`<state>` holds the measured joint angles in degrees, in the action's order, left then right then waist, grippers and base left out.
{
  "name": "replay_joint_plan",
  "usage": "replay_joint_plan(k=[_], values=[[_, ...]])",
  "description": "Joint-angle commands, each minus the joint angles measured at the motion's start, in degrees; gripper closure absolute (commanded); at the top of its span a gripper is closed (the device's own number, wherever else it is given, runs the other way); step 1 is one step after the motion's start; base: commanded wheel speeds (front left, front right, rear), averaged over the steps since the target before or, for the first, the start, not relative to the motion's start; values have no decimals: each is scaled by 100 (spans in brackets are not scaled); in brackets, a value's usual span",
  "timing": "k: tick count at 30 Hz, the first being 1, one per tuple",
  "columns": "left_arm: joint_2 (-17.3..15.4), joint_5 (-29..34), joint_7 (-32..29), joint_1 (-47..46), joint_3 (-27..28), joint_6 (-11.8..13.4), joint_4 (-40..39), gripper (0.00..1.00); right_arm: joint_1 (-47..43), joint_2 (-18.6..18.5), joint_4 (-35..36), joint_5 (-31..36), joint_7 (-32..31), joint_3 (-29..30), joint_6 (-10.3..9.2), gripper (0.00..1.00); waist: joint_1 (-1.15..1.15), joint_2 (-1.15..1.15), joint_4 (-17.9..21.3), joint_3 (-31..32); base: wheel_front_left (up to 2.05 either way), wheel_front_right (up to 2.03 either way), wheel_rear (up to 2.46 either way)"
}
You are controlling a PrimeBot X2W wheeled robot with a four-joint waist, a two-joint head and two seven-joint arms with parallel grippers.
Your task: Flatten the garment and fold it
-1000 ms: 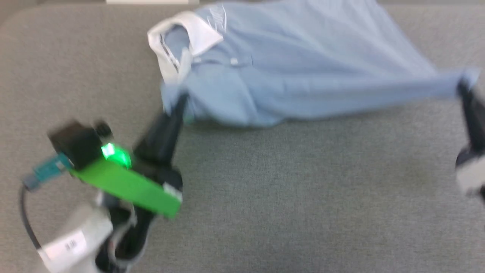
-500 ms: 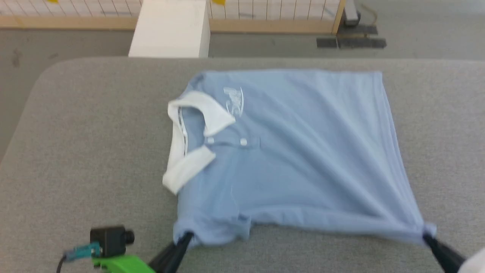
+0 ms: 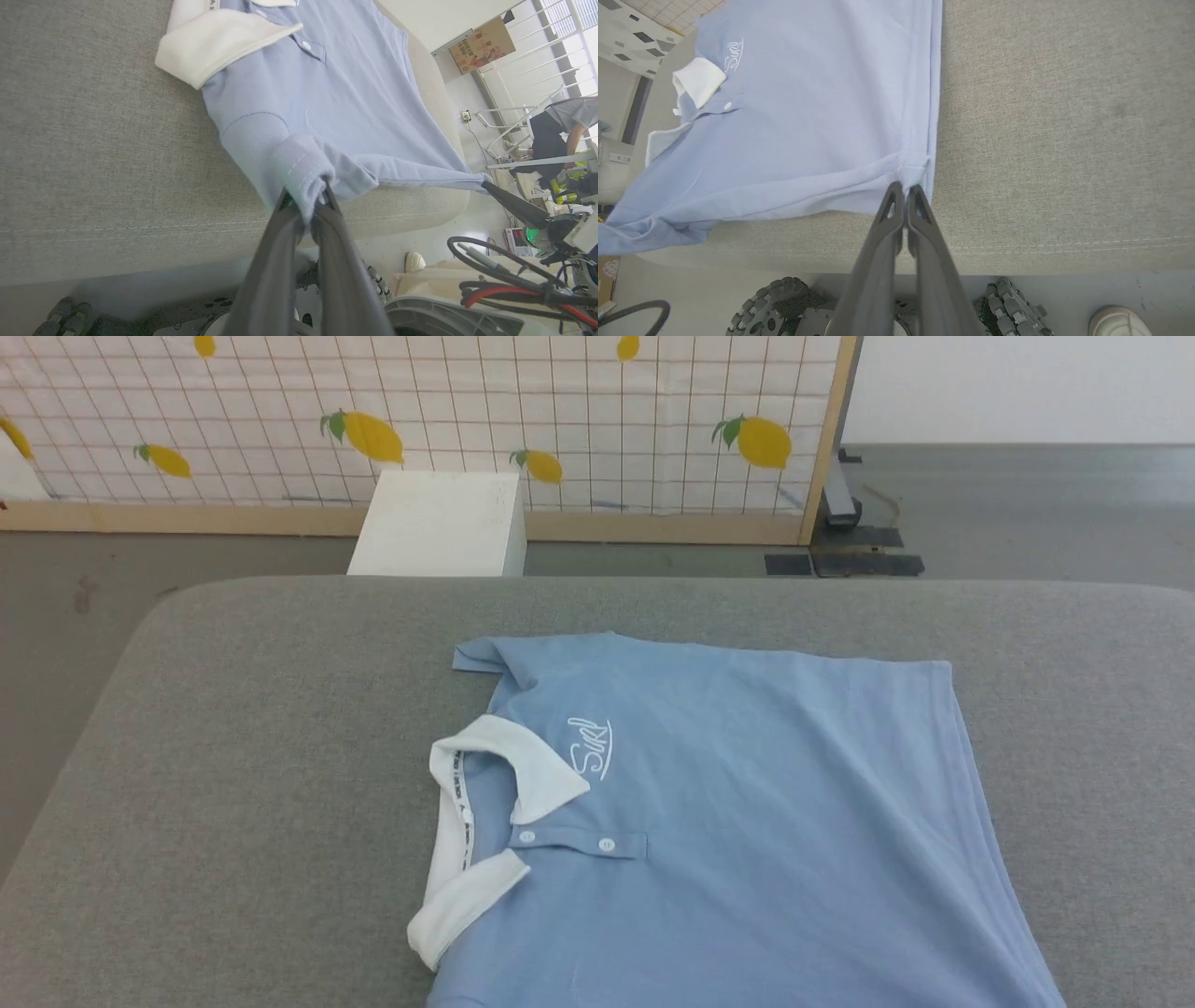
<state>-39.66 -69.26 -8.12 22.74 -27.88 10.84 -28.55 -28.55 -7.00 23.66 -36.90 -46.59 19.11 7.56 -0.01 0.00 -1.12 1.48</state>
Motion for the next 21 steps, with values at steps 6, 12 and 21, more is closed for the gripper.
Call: replay_joint_plan(k=[6, 12, 21], values=[[-143, 108, 148, -136, 244, -17, -215, 100, 253, -63, 207, 146, 81, -63, -8, 100, 1, 0, 47, 63, 0, 0, 0], [-129, 473, 22, -1082, 275, -172, -138, 100, 994, -511, 64, 200, 312, -274, -8, 100, 1, 0, 59, -344, 0, 0, 0], [357, 1133, 106, -3021, 251, -509, 781, 100, 2403, -1165, -522, 214, 768, -651, -8, 100, 1, 0, 88, -1412, 0, 0, 0]])
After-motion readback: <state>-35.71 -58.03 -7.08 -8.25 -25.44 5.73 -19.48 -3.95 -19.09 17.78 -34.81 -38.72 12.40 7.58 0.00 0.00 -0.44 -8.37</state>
